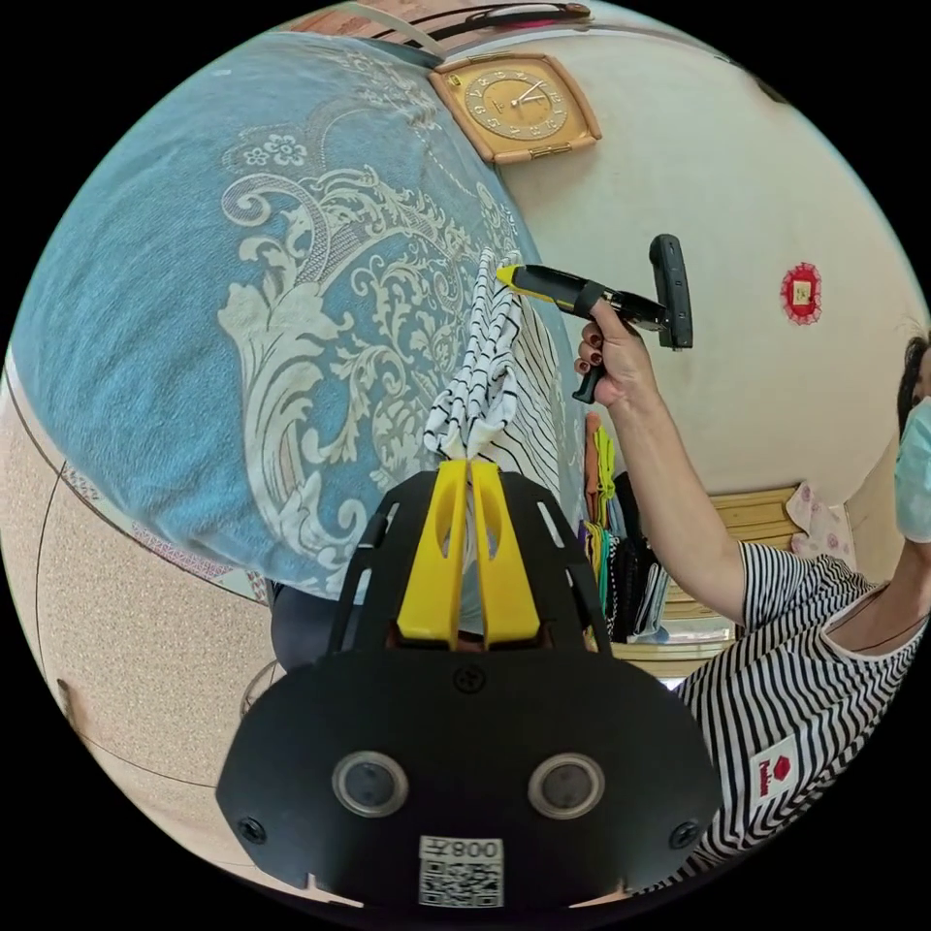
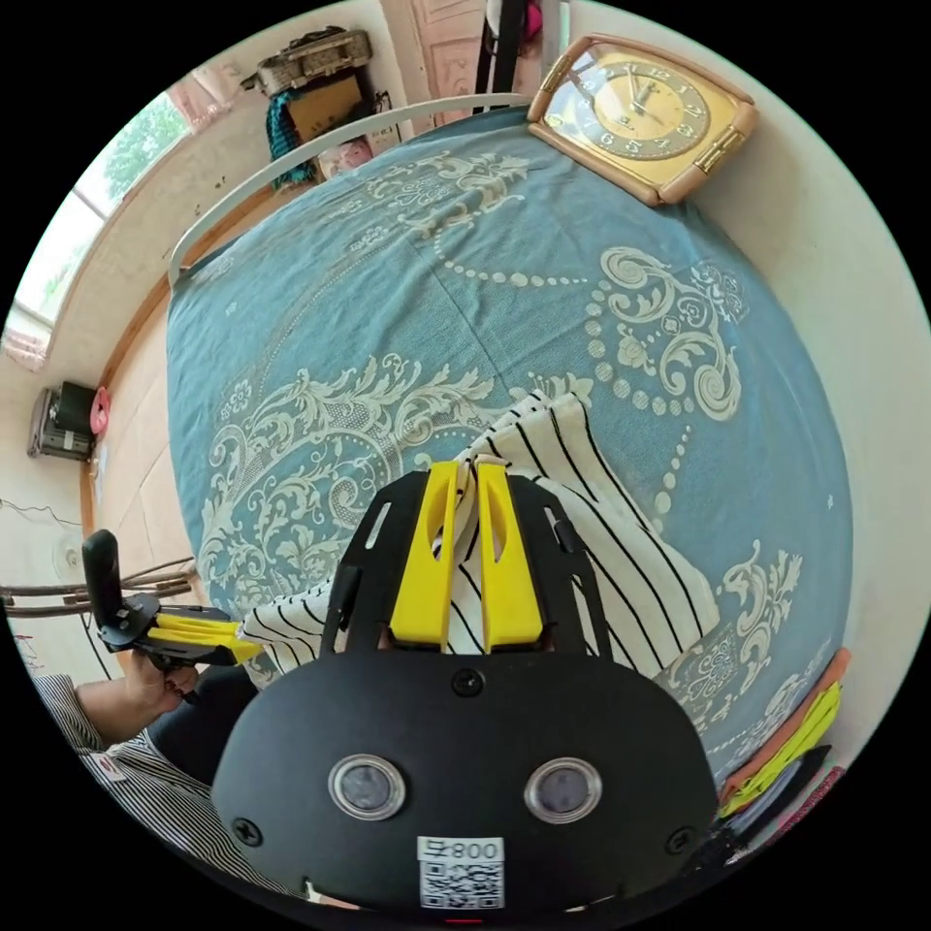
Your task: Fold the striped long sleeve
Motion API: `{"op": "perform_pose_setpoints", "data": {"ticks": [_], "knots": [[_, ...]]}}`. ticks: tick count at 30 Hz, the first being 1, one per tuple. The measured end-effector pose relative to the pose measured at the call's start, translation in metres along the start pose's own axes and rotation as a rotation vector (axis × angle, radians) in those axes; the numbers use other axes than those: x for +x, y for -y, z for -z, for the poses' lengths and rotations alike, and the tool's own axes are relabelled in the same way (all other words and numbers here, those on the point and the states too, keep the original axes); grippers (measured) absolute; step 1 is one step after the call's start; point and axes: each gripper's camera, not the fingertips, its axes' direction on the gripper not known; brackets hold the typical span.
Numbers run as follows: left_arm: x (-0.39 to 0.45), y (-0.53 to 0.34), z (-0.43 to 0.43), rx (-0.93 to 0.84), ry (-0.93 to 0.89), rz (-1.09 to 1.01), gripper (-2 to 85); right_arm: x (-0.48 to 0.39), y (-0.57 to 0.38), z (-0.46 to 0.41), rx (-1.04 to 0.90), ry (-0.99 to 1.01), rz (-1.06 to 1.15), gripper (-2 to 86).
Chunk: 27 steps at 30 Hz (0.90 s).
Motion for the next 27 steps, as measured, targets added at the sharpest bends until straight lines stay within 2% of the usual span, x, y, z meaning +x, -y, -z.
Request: {"op": "perform_pose_setpoints", "data": {"ticks": [9,14,17,19,22,24,27], "knots": [[0.012,-0.011,-0.006,0.002,0.046,-0.214,0.1,-0.010,0.010,0.101,0.119,-0.047,0.012,1.8],[0.016,-0.007,-0.034,-0.038,0.122,-0.262,0.1,-0.003,0.006,0.142,0.165,0.087,0.014,0.5],[0.006,-0.013,-0.047,-0.091,0.246,-0.223,0.1,0.007,-0.021,0.154,0.196,0.152,-0.007,0.2],[0.000,-0.020,-0.048,-0.079,0.218,-0.210,0.1,0.011,-0.037,0.152,0.198,0.187,-0.022,0.2],[-0.005,-0.025,-0.053,-0.085,0.203,-0.197,0.1,0.007,-0.042,0.128,0.097,0.209,-0.020,0.1],[-0.003,-0.028,-0.058,-0.094,0.222,-0.208,0.1,-0.001,-0.042,0.111,0.033,0.180,0.001,0.0],[0.003,-0.034,-0.063,-0.100,0.259,-0.237,0.1,-0.010,-0.056,0.116,0.110,0.113,0.024,0.0]]}}
